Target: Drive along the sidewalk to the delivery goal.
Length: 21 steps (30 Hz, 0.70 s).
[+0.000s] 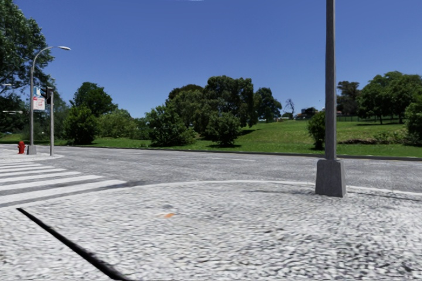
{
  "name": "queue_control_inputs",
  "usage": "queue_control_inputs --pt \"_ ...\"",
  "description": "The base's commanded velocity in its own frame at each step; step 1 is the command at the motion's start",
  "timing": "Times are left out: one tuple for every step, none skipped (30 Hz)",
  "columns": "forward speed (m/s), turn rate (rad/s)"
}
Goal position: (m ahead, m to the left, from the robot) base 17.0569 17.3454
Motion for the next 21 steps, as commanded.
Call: queue_control_inputs --pt "2.0 0.74" --pt "2.0 0.74" --pt "2.0 0.74" --pt "2.0 0.74" --pt "2.0 0.74" --pt "2.0 0.74" --pt "2.0 0.74" --pt "2.0 0.74" --pt "2.0 0.74" --pt "2.0 0.74" --pt "2.0 0.74" --pt "2.0 0.74" --pt "2.0 0.74" --pt "2.0 0.74" --pt "2.0 0.74" --pt "2.0 0.74" --pt "2.0 0.74" --pt "2.0 0.74" --pt "2.0 0.74" --pt "2.0 0.74" --pt "2.0 0.74"
